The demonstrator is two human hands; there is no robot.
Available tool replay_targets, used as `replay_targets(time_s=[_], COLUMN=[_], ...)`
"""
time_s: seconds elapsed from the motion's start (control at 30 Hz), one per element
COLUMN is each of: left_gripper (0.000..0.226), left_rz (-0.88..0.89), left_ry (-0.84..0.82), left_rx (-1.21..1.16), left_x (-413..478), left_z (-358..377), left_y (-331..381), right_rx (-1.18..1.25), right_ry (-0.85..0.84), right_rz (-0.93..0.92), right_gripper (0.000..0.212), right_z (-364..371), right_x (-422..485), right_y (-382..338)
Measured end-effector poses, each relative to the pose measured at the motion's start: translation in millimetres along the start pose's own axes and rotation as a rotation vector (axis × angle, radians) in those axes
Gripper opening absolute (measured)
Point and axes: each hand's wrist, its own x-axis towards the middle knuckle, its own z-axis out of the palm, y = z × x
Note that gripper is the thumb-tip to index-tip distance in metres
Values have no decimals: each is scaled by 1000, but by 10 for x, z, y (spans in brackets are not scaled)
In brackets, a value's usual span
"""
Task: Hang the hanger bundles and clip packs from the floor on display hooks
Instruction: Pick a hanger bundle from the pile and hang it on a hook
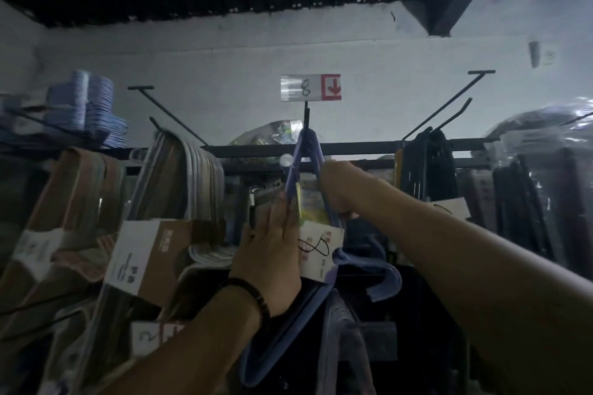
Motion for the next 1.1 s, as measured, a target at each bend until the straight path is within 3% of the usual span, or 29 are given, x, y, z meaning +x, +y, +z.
replay_targets(time_s=[0.07, 0.1, 0.2, 0.3, 0.4, 0.53, 0.7, 0.87, 0.97, 1.03, 1.1], left_gripper=[75, 74, 73, 68, 42, 18, 11, 27, 35, 26, 34], left_rz=[-7, -1, 25, 14, 7, -2, -295, -788, -994, -1082, -1186], left_ry=[-11, -28, 13, 176, 270, 272, 98, -465, -794, -937, -977], left_rx=[44, 53, 27, -153, -329, -364, -457, -412, -517, -574, -571], left_x=[-42, -96, -297, -596, -1143, -2324, -4358, -6736, -8004, -8613, -9028], left_z=[-52, -118, -437, -829, -1060, -1057, -569, -47, 59, 52, 64], left_y=[-43, -46, -49, -79, -242, -642, -1457, -2152, -2378, -2487, -2608], right_rx=[-155, -218, 50, 250, 310, 468, 671, 782, 785, 776, 768], right_ry=[26, 42, 92, 230, 280, 228, -92, -598, -890, -1061, -1191], right_rz=[-74, -106, -125, -188, -264, -328, -362, -426, -426, -464, -490], right_gripper=[60, 60, 37, 31, 16, 22, 23, 23, 24, 30, 35], right_z=[91, 153, 62, -6, 4, 208, 1050, 2242, 2872, 3237, 3497], right_x=[-57, -83, -458, -921, -1498, -2290, -3403, -4534, -5209, -5621, -5916], right_y=[58, 86, 60, 37, -174, -844, -2126, -3565, -4287, -4678, -5031])
